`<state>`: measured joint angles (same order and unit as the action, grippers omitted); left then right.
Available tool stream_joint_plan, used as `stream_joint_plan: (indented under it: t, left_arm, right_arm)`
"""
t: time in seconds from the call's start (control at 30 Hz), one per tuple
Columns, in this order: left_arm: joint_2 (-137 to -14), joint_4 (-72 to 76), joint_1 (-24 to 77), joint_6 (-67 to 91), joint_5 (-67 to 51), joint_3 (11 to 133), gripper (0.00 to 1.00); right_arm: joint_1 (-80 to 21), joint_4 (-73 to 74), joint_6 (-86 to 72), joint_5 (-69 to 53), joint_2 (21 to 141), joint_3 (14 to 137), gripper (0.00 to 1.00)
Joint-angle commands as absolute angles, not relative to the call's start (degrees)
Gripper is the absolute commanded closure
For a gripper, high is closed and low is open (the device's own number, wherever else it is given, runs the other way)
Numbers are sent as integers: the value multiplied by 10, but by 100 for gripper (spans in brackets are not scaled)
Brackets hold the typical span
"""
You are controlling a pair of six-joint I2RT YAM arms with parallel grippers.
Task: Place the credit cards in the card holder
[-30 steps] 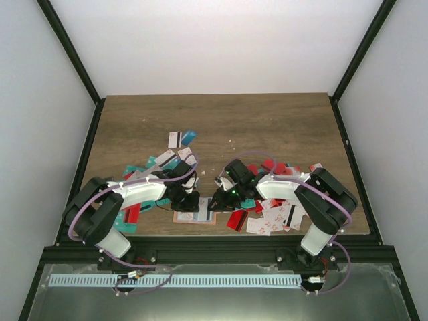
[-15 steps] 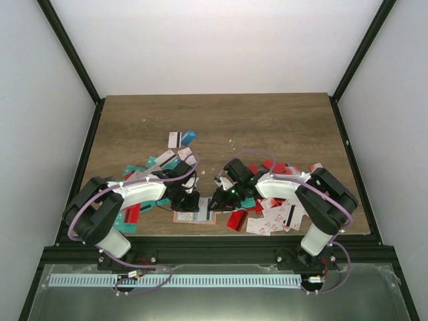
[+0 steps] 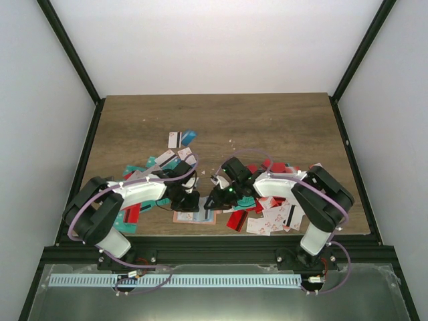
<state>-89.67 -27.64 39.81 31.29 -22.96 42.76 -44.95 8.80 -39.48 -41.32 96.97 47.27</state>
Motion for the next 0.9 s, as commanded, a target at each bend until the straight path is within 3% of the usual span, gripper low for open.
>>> stream_joint_plan:
  t: [0.0, 0.37, 0.87]
  left_arm:
    - [-881, -305, 405, 321, -214, 449, 96]
    - [-805, -380, 398, 337, -184, 473, 96]
    - [-648, -473, 336, 362, -103, 433, 96]
  right_arm:
    - [-457, 66, -392, -434, 988, 498, 73]
    - [-465, 73, -395, -438, 999, 519, 72]
    - [-507, 80, -377, -488, 1090, 645, 60]
